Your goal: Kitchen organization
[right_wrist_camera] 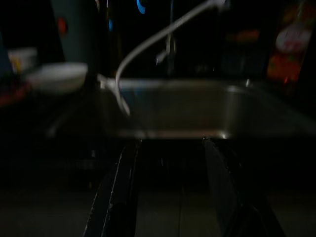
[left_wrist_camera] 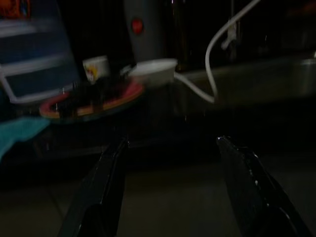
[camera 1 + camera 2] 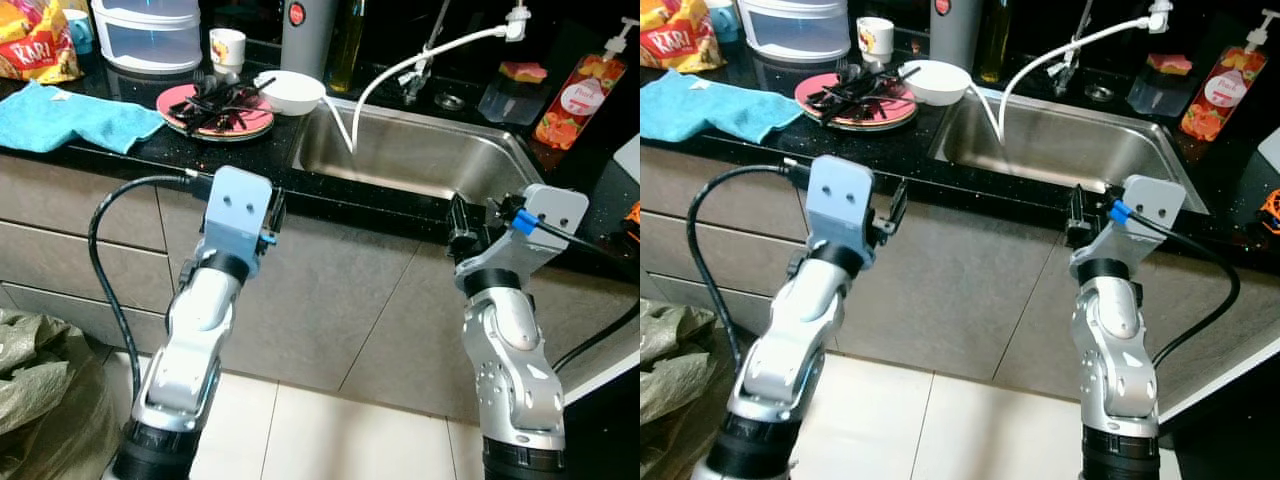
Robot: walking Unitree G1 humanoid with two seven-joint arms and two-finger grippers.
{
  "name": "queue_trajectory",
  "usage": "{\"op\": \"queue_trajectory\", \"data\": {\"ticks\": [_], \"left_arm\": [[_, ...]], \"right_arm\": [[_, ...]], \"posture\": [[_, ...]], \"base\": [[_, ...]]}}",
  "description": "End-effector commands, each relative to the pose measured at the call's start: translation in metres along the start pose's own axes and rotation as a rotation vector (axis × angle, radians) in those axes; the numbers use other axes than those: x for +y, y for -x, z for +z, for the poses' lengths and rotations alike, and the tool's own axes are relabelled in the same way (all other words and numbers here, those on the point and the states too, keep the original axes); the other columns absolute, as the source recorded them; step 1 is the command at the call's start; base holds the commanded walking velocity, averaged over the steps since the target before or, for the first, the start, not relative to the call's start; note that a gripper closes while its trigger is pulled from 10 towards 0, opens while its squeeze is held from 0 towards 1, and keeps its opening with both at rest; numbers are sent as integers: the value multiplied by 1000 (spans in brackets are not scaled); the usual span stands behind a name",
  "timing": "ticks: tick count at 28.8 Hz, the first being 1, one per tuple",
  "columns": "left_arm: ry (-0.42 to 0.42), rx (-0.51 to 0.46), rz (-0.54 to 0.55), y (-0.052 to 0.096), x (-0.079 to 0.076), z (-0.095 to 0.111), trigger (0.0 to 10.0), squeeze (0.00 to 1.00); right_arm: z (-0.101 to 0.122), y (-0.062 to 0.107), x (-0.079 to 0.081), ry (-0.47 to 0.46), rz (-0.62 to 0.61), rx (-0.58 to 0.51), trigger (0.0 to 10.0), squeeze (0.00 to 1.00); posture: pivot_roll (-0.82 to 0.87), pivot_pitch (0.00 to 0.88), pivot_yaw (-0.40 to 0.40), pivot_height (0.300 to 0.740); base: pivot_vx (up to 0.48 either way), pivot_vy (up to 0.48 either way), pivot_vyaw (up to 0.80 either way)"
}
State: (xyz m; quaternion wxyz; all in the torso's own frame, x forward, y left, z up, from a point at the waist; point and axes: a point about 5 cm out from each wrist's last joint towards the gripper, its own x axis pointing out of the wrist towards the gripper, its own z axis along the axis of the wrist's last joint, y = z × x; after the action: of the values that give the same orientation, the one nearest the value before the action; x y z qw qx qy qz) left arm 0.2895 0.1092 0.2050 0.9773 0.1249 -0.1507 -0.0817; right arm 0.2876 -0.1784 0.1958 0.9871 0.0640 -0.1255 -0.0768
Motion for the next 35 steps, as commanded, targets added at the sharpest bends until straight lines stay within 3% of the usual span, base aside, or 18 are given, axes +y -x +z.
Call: {"op": "queue_trajectory", "data": {"ticks": [1,3,12,35], "left_arm": [[-15,24,-7,5,-1,-7,10000,0],[3,60,13,6,1,-14,10000,0],[25,104,25,8,3,-25,10000,0],[44,49,-2,2,-7,-13,10000,0]], "right_arm": [[-16,6,-4,20,-5,52,10000,0],[-28,11,-5,35,-5,98,10000,0],[-40,16,-6,23,-12,139,10000,0],[-22,8,-4,5,-10,62,10000,0]], "posture": [[169,12,-137,740],[172,11,-139,740],[167,7,-133,740],[167,0,-125,740]], "base": [[0,0,0],[0,0,0],[0,0,0],[0,0,0]]}}
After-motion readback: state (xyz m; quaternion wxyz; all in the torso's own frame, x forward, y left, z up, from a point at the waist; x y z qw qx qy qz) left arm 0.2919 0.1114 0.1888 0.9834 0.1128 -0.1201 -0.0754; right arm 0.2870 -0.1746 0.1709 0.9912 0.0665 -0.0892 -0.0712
